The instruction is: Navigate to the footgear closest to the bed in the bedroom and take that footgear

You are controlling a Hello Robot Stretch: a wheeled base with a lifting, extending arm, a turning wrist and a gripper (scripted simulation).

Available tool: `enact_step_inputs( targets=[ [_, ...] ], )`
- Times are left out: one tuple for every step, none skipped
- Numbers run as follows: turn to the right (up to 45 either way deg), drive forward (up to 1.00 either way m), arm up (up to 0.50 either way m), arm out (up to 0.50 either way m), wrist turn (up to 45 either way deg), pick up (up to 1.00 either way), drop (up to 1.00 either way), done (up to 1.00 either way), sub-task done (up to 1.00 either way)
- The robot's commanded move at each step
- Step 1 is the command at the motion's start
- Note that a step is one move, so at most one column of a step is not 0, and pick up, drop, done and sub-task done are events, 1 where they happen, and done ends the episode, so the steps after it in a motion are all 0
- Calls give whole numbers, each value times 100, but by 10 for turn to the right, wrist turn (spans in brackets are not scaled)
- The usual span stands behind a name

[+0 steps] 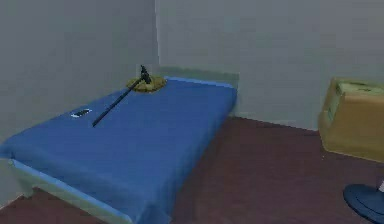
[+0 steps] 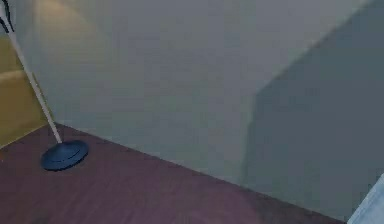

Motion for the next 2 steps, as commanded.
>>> enact_step_inputs(
  targets=[
    [-450,0,0,0,0,0,0,0,0],
    [-450,0,0,0,0,0,0,0,0]
  ],
)
